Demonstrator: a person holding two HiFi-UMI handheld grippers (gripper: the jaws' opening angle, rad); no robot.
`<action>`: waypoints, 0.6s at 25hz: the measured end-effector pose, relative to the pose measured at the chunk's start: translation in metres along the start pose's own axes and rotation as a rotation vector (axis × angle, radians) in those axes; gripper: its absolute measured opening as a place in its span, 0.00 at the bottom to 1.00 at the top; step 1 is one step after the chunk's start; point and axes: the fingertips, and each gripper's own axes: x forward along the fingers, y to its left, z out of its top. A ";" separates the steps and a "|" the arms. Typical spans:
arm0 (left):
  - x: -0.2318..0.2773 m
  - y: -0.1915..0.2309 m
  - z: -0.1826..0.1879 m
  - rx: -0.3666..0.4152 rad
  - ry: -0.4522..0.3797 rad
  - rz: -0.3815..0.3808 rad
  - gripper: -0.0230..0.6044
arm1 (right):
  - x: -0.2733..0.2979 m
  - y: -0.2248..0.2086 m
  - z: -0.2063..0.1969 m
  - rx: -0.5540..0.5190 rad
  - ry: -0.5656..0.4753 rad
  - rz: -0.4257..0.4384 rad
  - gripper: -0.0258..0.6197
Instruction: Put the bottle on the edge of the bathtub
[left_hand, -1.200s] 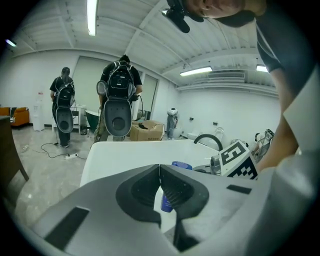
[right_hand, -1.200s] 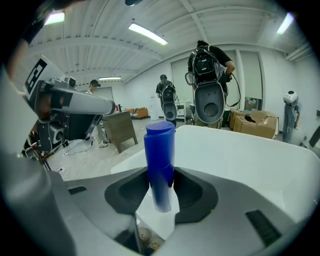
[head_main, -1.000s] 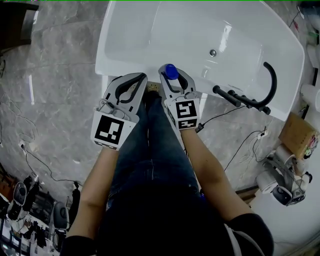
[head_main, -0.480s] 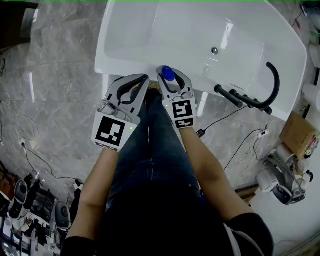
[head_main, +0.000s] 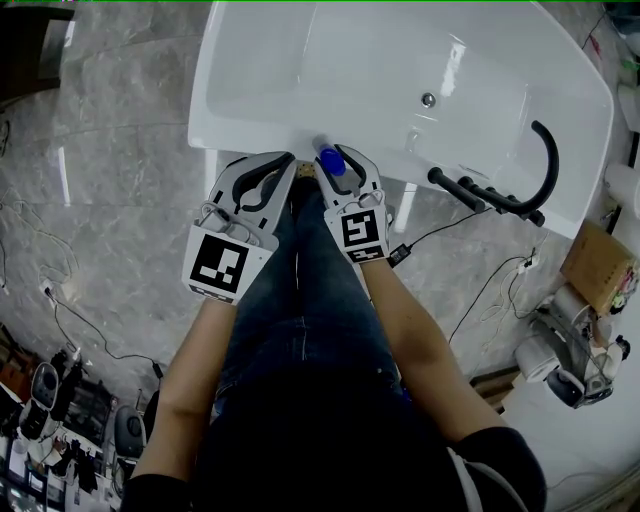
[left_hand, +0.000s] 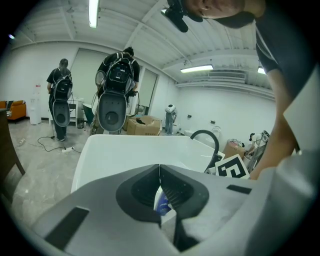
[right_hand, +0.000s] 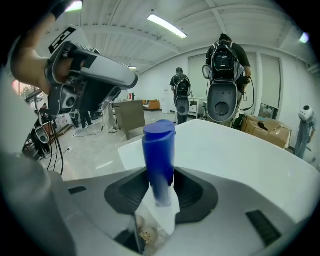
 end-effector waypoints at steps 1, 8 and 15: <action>-0.001 0.000 -0.001 0.001 0.006 0.000 0.08 | 0.000 0.001 0.000 -0.009 0.009 0.000 0.30; -0.010 -0.006 0.008 0.022 0.021 -0.015 0.08 | -0.009 0.007 0.003 -0.036 0.065 0.055 0.37; -0.022 -0.010 0.038 0.097 0.016 -0.055 0.08 | -0.049 -0.004 0.031 -0.057 0.048 0.018 0.39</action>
